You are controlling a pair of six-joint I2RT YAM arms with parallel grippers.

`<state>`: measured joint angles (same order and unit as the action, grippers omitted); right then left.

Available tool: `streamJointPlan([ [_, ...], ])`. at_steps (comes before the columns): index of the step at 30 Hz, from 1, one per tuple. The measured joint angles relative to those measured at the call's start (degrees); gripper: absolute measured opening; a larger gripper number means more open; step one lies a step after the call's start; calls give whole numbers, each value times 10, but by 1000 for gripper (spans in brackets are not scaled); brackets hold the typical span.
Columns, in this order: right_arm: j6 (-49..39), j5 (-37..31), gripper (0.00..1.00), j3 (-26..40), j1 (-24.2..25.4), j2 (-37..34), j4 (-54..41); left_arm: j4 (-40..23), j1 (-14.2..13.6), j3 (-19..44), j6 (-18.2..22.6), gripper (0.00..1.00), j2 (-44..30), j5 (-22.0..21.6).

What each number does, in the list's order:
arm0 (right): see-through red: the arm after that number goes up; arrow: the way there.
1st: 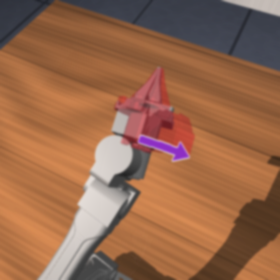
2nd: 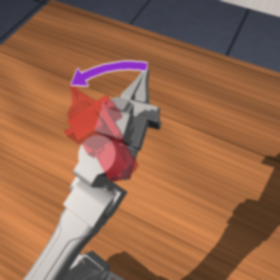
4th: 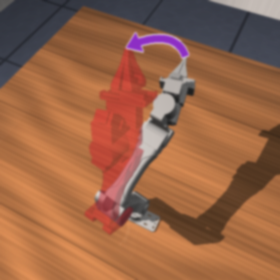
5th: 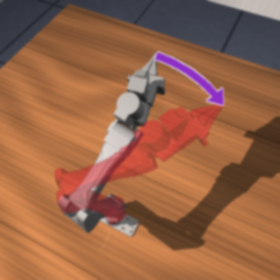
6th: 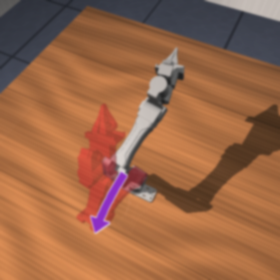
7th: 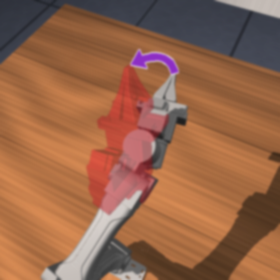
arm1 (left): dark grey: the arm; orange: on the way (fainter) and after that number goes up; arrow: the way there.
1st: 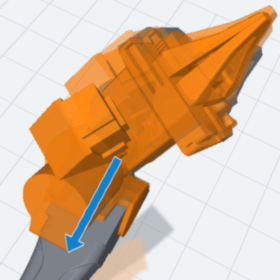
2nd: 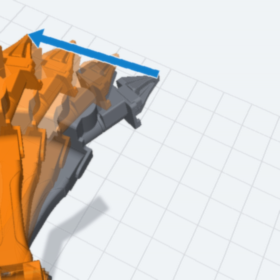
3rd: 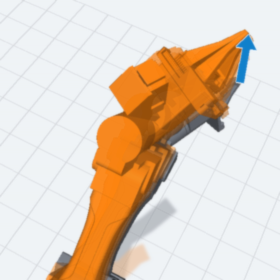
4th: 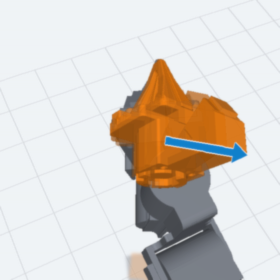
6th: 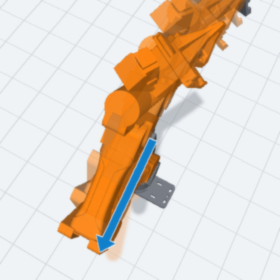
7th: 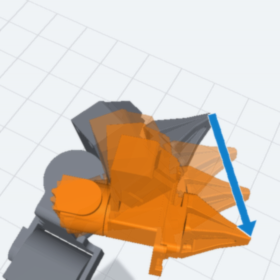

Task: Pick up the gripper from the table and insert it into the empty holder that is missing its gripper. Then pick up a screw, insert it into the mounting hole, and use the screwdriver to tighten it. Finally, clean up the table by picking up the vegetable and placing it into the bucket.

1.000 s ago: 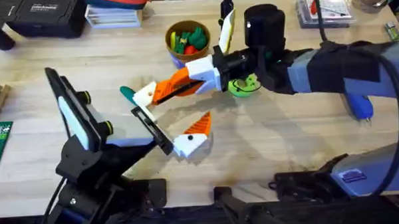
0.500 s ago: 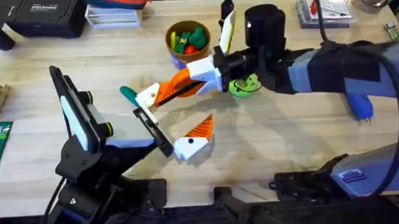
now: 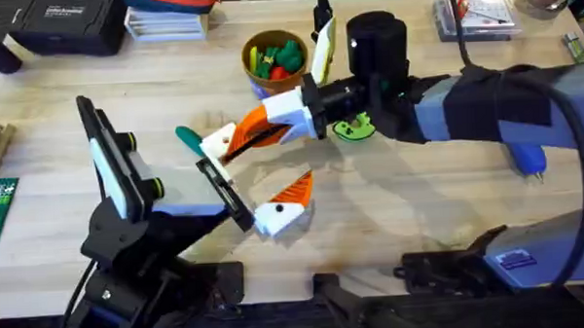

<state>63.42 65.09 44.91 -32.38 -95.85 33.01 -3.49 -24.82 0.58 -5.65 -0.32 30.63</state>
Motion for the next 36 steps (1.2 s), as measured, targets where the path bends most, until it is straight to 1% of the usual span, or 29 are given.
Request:
streamJointPlan([
  [18, 0, -18, 6, 1, -7, 0, 2, -1, 3, 0, -7, 986, 0, -2],
  [26, 0, -16, 100, 1, -8, 0, 0, -1, 3, 0, -6, 986, 0, -3],
  [28, 0, -17, 140, 1, -8, 0, -2, -1, 3, 0, -4, 986, 0, -2],
  [29, 0, -18, 182, 1, -9, 0, -3, 0, 3, 0, -3, 986, 0, 1],
  [31, 0, -20, 339, 1, -15, 0, -4, 0, 2, 0, 1, 986, 0, 9],
  [32, -1, -23, 392, 1, -16, 0, -5, 0, 2, 0, 3, 986, 0, 9],
  [34, 0, -27, 462, 1, -16, 0, -7, 0, 2, 0, 7, 986, 0, 9],
  [36, -1, -29, 501, 1, -16, 0, -8, 0, 2, 0, 10, 986, 0, 9],
])
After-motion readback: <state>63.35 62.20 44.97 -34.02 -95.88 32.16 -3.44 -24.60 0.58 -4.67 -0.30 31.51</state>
